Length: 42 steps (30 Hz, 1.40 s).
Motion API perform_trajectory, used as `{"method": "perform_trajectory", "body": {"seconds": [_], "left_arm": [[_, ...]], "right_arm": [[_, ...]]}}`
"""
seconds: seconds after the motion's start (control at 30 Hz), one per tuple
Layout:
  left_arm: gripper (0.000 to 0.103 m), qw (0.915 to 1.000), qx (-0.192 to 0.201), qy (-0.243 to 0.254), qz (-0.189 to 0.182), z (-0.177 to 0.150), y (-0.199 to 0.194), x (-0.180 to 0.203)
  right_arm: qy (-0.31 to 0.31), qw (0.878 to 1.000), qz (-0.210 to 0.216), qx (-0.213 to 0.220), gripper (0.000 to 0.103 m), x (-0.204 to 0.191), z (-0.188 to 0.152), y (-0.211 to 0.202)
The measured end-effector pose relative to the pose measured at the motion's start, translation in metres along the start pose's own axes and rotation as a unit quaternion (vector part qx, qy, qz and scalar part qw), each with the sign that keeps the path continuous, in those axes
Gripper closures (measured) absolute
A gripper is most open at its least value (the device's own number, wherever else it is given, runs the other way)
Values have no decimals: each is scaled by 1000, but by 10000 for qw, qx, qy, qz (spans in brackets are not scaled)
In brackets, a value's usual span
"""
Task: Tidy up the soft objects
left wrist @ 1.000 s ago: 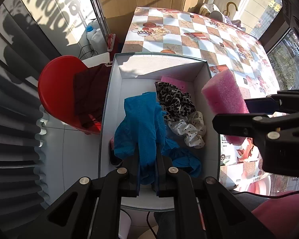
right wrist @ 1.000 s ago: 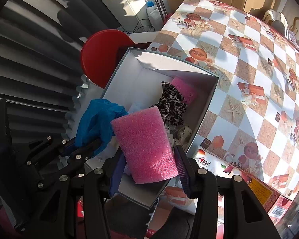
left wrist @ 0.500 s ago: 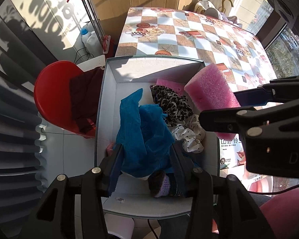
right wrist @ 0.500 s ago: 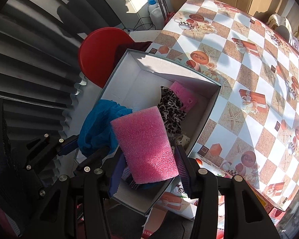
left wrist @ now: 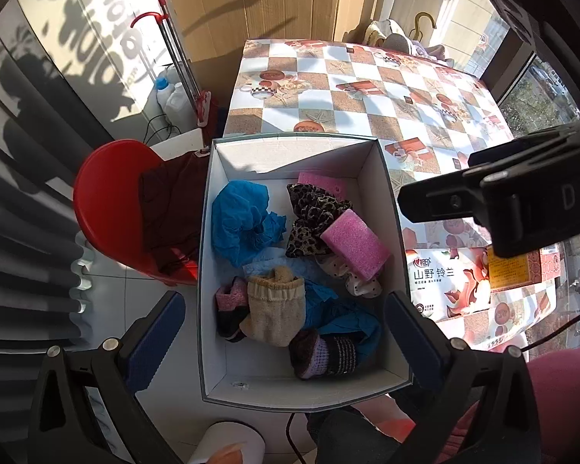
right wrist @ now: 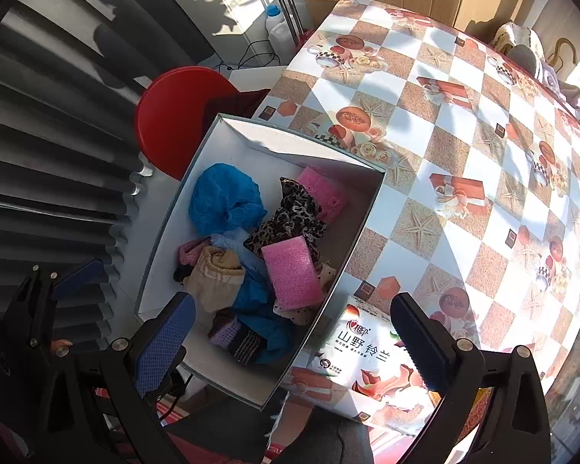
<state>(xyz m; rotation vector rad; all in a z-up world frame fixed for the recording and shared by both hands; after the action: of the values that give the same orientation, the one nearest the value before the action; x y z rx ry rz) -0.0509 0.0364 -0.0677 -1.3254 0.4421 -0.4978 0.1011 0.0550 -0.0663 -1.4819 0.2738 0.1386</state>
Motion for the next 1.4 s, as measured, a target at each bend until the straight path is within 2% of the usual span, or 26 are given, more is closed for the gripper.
{"method": "perform_trajectory", "body": {"seconds": [0.2, 0.33, 0.83, 1.4], "left_arm": [[0, 9998, -134, -116, -128, -6, -8, -5], [0, 9991, -262, -201, -265, -14, -4, 1], [0, 9997, -210, -126, -36, -20, -10, 0], [0, 9997, -240, -108, -14, -20, -9, -1]], "right_arm": [[89, 9990, -283, 343, 1, -7, -13, -13], [14, 9994, -299, 176, 1, -14, -18, -2], [-70, 9994, -331, 115, 1, -28, -23, 3], [73, 9994, -289, 189, 1, -22, -26, -2]]}}
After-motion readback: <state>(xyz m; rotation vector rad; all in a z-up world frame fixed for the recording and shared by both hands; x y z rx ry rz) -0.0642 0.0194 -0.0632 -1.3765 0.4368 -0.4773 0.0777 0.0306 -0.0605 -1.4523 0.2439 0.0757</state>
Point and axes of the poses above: each gripper's, at about its wrist camera, not at the fingertips, and y roughly the way its jaws point, x to its right, z to its top, the point moved 1 cm from there along y, roughly the way its jaws point, and after that the axes turned 7 degrees about -x, right-handed, at the moved point
